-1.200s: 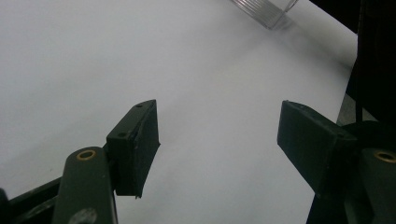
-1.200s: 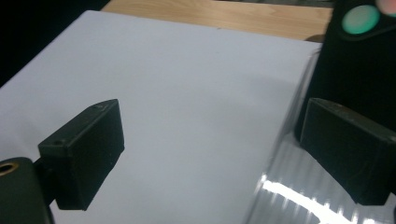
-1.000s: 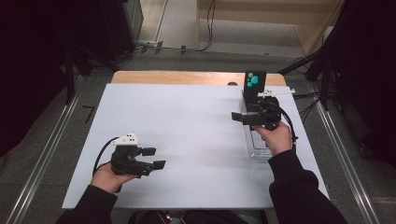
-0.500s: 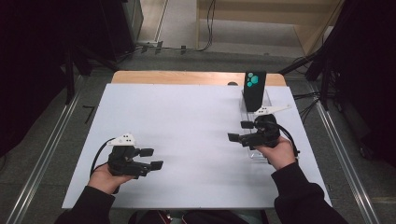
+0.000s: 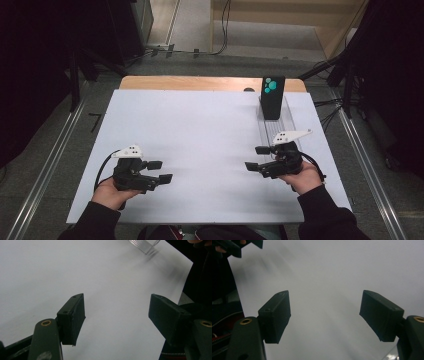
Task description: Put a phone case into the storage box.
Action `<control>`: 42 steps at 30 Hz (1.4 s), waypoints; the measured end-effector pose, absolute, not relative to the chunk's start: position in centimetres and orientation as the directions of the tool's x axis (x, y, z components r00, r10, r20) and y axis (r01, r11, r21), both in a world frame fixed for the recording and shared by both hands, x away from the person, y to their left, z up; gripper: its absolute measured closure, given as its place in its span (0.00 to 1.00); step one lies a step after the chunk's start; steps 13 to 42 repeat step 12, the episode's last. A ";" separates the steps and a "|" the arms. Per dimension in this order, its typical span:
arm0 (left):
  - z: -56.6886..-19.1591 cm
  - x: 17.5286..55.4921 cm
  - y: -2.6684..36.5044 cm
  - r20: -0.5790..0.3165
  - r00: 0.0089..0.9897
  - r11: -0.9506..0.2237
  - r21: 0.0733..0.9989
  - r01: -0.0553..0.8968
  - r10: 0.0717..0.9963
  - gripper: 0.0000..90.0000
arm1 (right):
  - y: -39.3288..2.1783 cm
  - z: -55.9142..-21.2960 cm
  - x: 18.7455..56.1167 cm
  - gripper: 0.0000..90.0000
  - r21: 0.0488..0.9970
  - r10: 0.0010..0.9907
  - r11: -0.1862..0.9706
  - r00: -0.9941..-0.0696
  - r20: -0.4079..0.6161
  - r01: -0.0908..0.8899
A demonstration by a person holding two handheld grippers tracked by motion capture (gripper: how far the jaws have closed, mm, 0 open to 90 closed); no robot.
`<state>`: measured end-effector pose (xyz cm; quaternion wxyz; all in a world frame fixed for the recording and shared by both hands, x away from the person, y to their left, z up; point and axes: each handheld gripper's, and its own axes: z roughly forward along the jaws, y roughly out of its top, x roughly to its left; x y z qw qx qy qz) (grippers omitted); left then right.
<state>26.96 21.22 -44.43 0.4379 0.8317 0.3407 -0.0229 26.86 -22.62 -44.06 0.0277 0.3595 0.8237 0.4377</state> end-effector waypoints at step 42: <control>-44.6 26.7 21.3 -0.344 0.765 -0.376 0.715 0.589 0.545 0.33 | -23.4 -45.7 25.7 0.26 0.720 0.606 0.373 -0.741 0.289 0.585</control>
